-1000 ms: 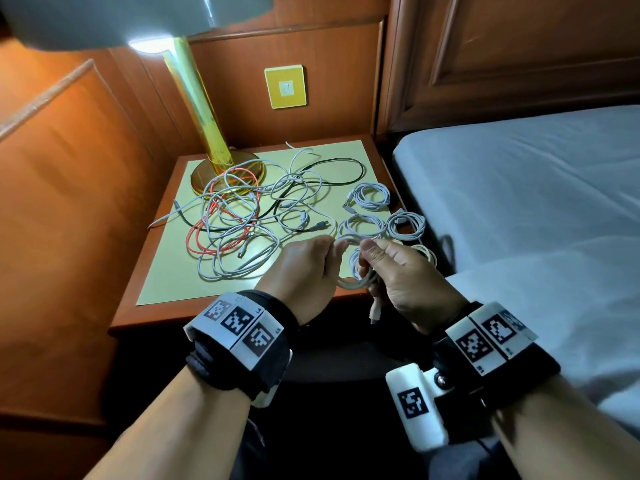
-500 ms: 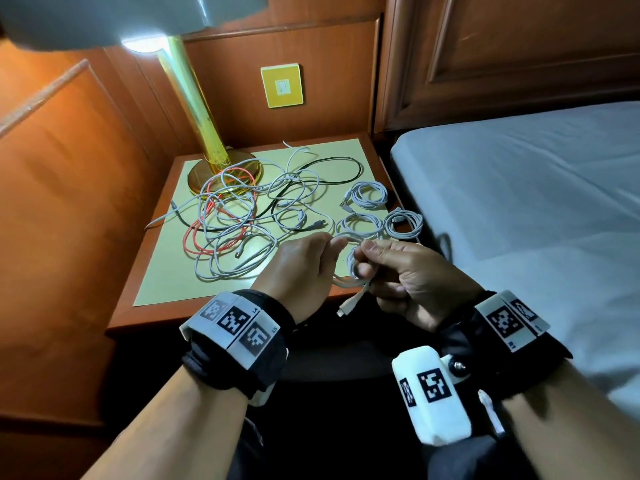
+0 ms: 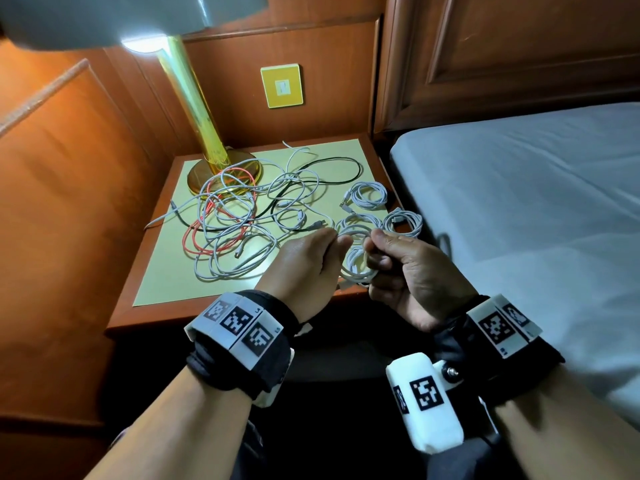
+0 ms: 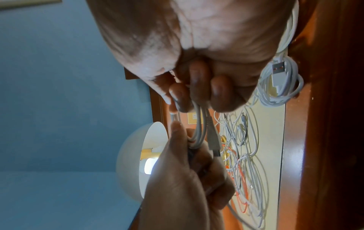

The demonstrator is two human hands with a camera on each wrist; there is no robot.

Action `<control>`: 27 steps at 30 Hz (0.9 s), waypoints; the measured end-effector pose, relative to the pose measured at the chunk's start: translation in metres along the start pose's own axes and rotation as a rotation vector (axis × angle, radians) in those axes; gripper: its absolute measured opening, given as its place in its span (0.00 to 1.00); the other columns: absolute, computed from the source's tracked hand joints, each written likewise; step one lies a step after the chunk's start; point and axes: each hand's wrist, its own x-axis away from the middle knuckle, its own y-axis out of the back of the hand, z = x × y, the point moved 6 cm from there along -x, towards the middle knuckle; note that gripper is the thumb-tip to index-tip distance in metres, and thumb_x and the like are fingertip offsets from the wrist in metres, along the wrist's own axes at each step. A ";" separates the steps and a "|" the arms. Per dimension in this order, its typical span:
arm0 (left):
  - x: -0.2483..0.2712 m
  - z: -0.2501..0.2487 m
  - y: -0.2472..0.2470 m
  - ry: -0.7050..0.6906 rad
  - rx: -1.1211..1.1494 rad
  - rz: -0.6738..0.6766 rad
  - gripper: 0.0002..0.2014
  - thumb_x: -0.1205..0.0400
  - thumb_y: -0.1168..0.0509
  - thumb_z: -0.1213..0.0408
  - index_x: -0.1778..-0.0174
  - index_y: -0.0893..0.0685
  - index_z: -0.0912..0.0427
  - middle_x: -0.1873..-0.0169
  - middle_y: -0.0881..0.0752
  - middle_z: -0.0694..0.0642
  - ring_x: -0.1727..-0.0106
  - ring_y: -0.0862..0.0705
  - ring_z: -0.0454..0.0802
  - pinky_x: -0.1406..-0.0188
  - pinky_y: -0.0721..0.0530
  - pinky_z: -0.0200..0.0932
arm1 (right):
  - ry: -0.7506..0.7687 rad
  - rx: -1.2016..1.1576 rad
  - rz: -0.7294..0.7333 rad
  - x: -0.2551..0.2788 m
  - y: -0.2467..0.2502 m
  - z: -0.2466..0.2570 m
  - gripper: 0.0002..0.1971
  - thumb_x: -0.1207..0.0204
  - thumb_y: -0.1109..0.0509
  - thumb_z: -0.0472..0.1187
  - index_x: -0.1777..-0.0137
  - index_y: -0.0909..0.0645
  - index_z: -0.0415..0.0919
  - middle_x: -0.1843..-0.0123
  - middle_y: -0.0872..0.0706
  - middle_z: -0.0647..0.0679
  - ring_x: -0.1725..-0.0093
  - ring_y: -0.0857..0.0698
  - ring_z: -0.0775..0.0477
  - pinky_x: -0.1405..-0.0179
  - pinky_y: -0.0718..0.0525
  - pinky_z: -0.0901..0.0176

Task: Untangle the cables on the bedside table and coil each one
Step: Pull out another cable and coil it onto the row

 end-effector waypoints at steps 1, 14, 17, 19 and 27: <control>0.000 0.001 -0.002 0.020 -0.004 0.021 0.18 0.10 0.43 0.52 0.65 0.29 0.56 0.75 0.30 0.48 0.74 0.33 0.44 0.76 0.37 0.35 | 0.016 0.038 -0.018 0.000 0.001 0.001 0.14 0.13 0.39 0.46 0.59 0.23 0.42 0.74 0.33 0.52 0.77 0.38 0.55 0.73 0.43 0.60; -0.005 0.038 0.034 0.053 -0.040 -0.190 0.09 0.16 0.32 0.70 0.43 0.08 0.60 0.60 0.13 0.50 0.58 0.13 0.54 0.58 0.22 0.33 | 0.069 -0.211 -0.082 0.002 0.012 0.018 0.16 0.13 0.40 0.47 0.63 0.23 0.45 0.74 0.33 0.54 0.80 0.40 0.56 0.78 0.39 0.64; -0.005 0.051 0.043 0.132 -0.059 -0.234 0.10 0.15 0.31 0.66 0.40 0.08 0.54 0.52 0.08 0.55 0.53 0.10 0.56 0.49 0.14 0.44 | 0.186 -0.205 -0.185 -0.001 0.023 0.026 0.15 0.12 0.41 0.46 0.61 0.24 0.46 0.75 0.32 0.55 0.82 0.39 0.56 0.79 0.39 0.63; -0.004 0.053 0.051 0.137 -0.079 -0.281 0.12 0.15 0.32 0.66 0.38 0.09 0.51 0.49 0.08 0.55 0.50 0.10 0.54 0.46 0.13 0.46 | 0.270 -0.200 -0.263 -0.002 0.036 0.032 0.15 0.11 0.42 0.44 0.62 0.26 0.46 0.76 0.33 0.56 0.82 0.40 0.57 0.80 0.41 0.63; 0.003 0.007 0.025 -0.194 -0.102 -0.088 0.07 0.21 0.25 0.67 0.50 0.05 0.52 0.66 0.18 0.38 0.66 0.21 0.27 0.59 0.30 0.16 | 0.853 0.725 -0.546 0.015 0.043 0.058 0.13 0.14 0.42 0.51 0.54 0.22 0.46 0.67 0.20 0.58 0.70 0.22 0.61 0.68 0.26 0.63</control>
